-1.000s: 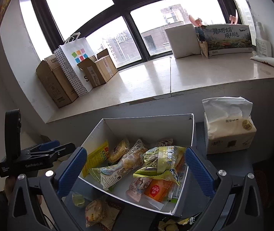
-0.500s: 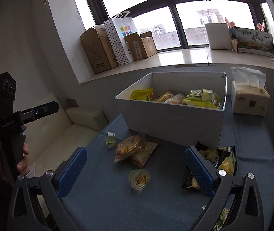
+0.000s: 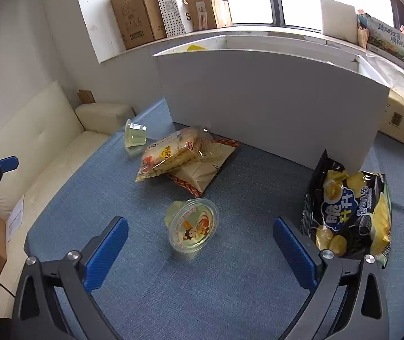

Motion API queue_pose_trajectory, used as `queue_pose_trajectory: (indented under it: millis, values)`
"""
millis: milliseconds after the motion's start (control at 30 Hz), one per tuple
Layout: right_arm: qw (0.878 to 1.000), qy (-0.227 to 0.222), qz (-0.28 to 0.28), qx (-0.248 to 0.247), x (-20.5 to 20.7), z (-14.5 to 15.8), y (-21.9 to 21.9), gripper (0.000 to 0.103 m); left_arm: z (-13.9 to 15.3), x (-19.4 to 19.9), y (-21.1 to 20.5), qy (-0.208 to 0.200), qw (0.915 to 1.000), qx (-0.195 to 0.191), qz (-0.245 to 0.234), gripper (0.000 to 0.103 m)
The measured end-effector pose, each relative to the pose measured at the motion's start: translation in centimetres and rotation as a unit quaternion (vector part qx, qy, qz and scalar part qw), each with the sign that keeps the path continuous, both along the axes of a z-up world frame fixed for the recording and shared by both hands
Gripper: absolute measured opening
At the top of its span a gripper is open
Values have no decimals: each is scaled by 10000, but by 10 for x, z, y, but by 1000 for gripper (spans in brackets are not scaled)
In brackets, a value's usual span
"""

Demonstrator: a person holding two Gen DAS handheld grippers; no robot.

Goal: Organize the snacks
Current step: 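Grasp a clear jelly cup with the right tool, then grasp a second jelly cup with the left tool while the right tool holds its cup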

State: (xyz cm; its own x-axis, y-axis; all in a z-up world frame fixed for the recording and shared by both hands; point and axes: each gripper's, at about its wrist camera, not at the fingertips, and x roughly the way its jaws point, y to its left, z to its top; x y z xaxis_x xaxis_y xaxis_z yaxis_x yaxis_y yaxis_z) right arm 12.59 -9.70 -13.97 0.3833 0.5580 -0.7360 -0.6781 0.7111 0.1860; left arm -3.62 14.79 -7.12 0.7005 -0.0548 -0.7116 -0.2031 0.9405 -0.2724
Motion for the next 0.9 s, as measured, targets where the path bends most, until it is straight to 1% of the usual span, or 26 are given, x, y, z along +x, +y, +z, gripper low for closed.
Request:
queue_pose_trajectory:
  millis: [67,133,233,267,333,400,433,533,667,800,900]
  values:
    - [9999,145,-38,-2,7,-6,6,103,-5,1,3,73,9999,-118,7,103]
    - [9998,152,-90,-104,8,-10,11,103,-8,1,6,92,9998,-190,52,103]
    - [9997,196,59,-156,7,-17,20,103,-12,-1,9,130,9996,-238,75,103]
    - [9995,232,104,-187,7,-20,23,100,-13,-1,10,131,9996,-239,70,103]
    - [9995,116,93,-273,5,-18,26,87,-14,-1,9,136,9996,-225,54,103]
    - [9990,-21,-4,-442,5,-19,29,58,-16,0,7,157,9996,-213,31,103]
    - [9988,-72,-11,-482,5,-18,30,51,-17,1,6,180,9996,-199,16,103]
    - [9990,-72,-26,-446,3,-18,29,51,-21,4,2,241,9997,-92,-34,103]
    - [9996,-159,-21,-252,-4,-12,21,51,-23,15,-1,263,9994,39,-210,103]
    - [9998,-145,-99,62,-12,2,6,51,-25,47,3,355,9979,305,-441,103]
    - [9994,-116,-145,281,-19,10,-6,51,-28,82,8,465,9951,563,-660,103]
